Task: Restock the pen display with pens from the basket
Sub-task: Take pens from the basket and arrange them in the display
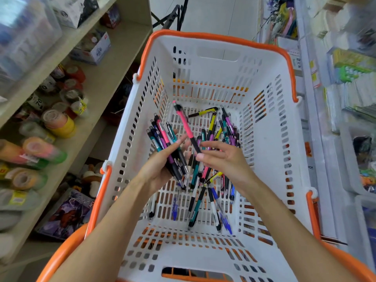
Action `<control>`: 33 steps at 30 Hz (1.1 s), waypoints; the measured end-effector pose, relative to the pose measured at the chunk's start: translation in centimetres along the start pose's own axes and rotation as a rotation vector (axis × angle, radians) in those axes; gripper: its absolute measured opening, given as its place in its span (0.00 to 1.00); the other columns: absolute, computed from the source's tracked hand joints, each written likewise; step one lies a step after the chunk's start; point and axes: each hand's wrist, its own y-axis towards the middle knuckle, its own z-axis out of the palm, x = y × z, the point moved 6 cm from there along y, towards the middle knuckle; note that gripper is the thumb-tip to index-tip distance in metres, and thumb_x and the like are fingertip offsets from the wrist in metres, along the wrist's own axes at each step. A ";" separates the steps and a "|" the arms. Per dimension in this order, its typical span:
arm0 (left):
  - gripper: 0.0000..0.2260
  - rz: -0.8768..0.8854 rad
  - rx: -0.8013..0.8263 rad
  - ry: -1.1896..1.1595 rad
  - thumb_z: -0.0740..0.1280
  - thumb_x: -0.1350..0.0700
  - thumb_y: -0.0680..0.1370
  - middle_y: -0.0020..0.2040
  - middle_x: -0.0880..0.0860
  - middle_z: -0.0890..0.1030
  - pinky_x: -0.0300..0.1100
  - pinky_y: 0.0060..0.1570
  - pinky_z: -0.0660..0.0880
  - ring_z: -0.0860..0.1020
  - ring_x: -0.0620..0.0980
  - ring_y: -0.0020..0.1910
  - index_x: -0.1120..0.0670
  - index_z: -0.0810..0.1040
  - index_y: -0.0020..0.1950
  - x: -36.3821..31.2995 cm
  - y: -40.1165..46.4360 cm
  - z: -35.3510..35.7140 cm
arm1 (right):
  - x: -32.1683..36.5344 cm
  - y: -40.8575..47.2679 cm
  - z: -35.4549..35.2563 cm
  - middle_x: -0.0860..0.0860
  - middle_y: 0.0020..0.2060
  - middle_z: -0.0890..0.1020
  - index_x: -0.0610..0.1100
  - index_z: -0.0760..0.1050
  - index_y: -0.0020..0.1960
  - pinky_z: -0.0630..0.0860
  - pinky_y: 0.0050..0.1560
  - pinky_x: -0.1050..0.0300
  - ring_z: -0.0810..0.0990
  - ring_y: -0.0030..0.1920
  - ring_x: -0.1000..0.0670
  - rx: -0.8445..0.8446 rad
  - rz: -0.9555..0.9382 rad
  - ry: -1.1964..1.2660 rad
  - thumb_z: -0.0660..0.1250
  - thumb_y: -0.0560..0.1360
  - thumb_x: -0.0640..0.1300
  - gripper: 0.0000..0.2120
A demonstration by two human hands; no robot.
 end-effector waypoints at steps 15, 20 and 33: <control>0.13 -0.047 0.043 0.145 0.65 0.58 0.78 0.45 0.52 0.84 0.39 0.43 0.79 0.82 0.46 0.43 0.58 0.78 0.61 0.5 -0.3 0.1 | -0.3 0.1 1.1 0.53 0.43 0.84 0.47 0.81 0.54 0.76 0.41 0.70 0.83 0.40 0.57 0.101 -0.101 -0.374 0.66 0.77 0.43 0.08; 0.06 -0.201 0.131 0.407 0.69 0.57 0.76 0.45 0.55 0.83 0.44 0.50 0.80 0.81 0.53 0.47 0.57 0.83 0.50 1.3 -2.4 2.2 | 2.0 0.2 -1.1 0.52 0.48 0.82 0.46 0.76 0.60 0.77 0.50 0.62 0.81 0.46 0.57 -0.169 -0.066 -0.192 0.55 0.82 0.45 0.13; 0.10 -0.353 0.300 0.551 0.68 0.60 0.76 0.43 0.54 0.81 0.40 0.44 0.79 0.80 0.49 0.41 0.60 0.78 0.57 -2.8 -10.5 6.8 | 11.2 -2.9 1.4 0.54 0.64 0.73 0.57 0.76 0.58 0.73 0.59 0.56 0.75 0.62 0.49 0.178 0.020 -0.171 0.52 0.81 0.58 0.16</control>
